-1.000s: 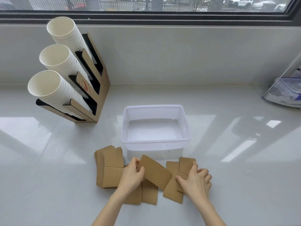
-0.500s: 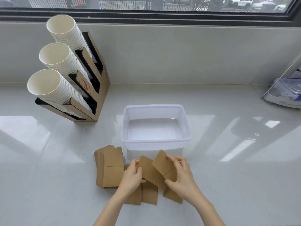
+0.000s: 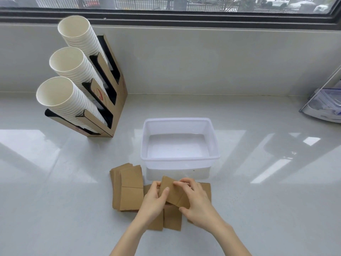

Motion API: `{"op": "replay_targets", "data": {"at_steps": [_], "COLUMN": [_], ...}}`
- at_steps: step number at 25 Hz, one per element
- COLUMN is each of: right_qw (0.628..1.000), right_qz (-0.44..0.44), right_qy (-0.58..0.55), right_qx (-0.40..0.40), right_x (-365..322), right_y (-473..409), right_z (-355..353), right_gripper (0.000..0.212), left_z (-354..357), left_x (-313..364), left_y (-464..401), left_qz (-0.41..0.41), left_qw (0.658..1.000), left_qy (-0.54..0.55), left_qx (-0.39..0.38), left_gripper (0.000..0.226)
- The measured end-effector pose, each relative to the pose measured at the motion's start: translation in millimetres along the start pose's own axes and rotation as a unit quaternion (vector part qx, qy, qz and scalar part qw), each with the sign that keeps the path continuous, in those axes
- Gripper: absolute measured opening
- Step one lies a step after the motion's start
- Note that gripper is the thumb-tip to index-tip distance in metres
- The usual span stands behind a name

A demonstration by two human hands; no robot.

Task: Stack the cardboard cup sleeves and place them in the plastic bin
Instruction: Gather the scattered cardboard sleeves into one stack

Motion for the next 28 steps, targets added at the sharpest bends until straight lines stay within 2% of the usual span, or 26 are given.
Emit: {"op": "replay_targets", "data": {"at_steps": [3,6,8,10,14,19,22,25,28], "right_qw": [0.998,0.978,0.965,0.953,0.929,0.929,0.943,0.964,0.986], "right_qz": [0.026,0.133,0.228,0.3,0.354,0.355,0.333,0.237,0.112], "right_qy": [-0.06,-0.155,-0.106,-0.004,0.107,0.104,0.006,-0.105,-0.116], "right_qx": [-0.014,0.048,0.073,0.034,-0.015,-0.005,0.022,0.054,0.033], "right_x": [9.0,41.3,66.7,78.4,74.7,77.1,79.9,61.5,29.3], "right_y": [1.7,7.9,18.0,27.0,31.8,27.6,26.5,17.3,7.5], "right_z": [0.6,-11.1,-13.8,-5.2,9.7,8.4,3.5,-6.8,-11.7], "right_gripper": [0.065,0.058,0.057,0.069,0.089,0.081,0.08,0.076,0.07], "left_z": [-1.9,-11.5,-20.5,-26.6,-27.9,-24.7,-21.5,-17.7,-13.3], "left_x": [-1.7,-0.1,2.6,4.0,5.7,4.8,5.6,5.7,2.5], "left_y": [0.4,0.6,-0.2,-0.8,0.5,2.2,2.5,1.8,1.2], "left_qz": [0.01,0.012,0.017,0.012,0.011,0.005,0.009,0.009,0.001], "left_qw": [1.0,0.999,0.997,0.996,0.996,0.997,0.997,0.998,0.999], "left_qy": [0.006,0.018,0.025,0.023,0.002,0.002,-0.001,-0.009,-0.017], "left_qx": [0.009,0.045,0.071,0.084,0.087,0.078,0.071,0.062,0.047], "left_gripper": [0.007,0.008,0.008,0.01,0.011,0.011,0.012,0.015,0.028]}}
Point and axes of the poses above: each hand's wrist, its own y-axis away from the middle knuckle, its own z-axis out of the palm, x = y × z, the point moved 10 cm from there along -y, towards the middle knuckle, and after that the axes turned 7 degrees about y, right-handed, at the moved point
